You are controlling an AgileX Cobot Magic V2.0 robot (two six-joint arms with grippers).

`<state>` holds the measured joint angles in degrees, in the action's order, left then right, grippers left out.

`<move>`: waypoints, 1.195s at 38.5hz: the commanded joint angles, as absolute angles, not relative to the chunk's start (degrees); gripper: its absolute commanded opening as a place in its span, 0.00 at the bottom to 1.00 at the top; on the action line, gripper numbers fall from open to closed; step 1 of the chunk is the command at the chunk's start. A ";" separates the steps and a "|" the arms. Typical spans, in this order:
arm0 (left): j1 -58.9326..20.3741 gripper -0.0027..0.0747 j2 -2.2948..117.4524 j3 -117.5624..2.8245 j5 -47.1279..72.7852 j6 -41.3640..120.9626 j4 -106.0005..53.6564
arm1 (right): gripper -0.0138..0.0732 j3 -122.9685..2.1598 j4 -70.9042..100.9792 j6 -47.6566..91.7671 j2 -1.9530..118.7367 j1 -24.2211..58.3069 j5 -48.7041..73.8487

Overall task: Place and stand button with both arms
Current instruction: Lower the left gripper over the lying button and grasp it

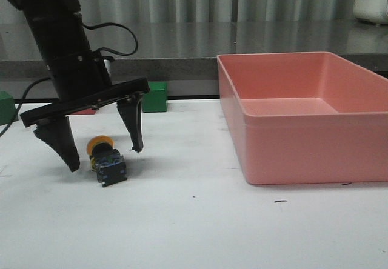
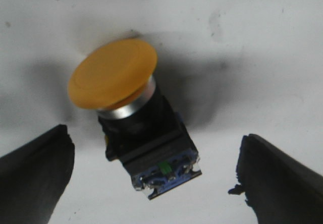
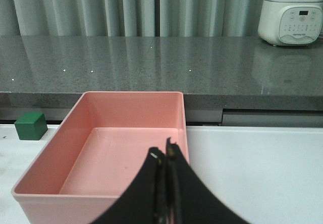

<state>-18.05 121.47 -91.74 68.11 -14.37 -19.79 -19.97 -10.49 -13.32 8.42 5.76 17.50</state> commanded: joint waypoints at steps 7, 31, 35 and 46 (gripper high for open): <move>-18.28 0.69 121.02 -95.93 71.81 -16.42 -21.66 | 0.09 -21.32 -11.61 -13.09 8.99 5.54 12.60; -18.28 0.38 120.77 -96.01 72.39 -14.89 -19.31 | 0.09 -21.27 -11.61 -13.09 8.99 5.54 12.60; -18.40 0.38 118.30 -96.01 69.45 -14.89 -14.55 | 0.09 -21.23 -11.61 -13.09 8.99 5.54 12.60; -19.56 0.38 108.62 -89.23 52.31 -14.89 -4.92 | 0.09 -21.23 -11.61 -13.09 8.99 5.54 12.60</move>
<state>-18.83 115.08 -90.79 58.24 -15.04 -6.74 -19.85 -10.49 -13.32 8.42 5.76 17.41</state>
